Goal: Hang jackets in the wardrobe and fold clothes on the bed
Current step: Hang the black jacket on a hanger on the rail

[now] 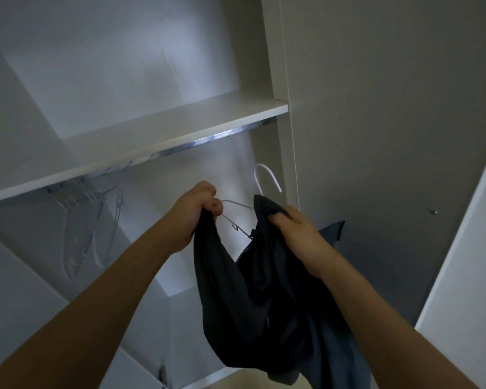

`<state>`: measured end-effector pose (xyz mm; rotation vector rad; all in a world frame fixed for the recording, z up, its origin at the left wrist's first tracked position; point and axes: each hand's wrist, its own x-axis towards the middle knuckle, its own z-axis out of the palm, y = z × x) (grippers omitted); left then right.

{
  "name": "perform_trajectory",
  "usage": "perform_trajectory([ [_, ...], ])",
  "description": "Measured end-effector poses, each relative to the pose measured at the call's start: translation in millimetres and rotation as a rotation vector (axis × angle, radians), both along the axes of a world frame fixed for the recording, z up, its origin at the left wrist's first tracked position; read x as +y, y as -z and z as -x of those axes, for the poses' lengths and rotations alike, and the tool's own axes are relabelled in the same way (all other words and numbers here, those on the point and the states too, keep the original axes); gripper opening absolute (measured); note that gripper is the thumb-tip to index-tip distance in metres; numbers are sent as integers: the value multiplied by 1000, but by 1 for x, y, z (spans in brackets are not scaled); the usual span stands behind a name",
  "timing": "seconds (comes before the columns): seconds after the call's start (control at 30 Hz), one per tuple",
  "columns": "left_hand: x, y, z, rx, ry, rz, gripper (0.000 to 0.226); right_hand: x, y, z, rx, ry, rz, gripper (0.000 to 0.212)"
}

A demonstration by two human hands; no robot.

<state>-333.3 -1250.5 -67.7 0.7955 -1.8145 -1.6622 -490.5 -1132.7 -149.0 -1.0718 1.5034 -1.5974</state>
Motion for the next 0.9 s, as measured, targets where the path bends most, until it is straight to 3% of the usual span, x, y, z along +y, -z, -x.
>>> perform_trajectory([
  [0.13,-2,12,1,7,33,134,19,7,-6,-2,-93,17,25,34],
  [0.27,5,18,4,154,13,51,29,12,-6,-1,-142,13,60,22],
  [0.47,19,19,6,71,155,91,9,22,-9,-2,-156,-32,70,12],
  [0.9,27,25,1,1,262,163,15,31,-13,-9,22,-2,27,20],
])
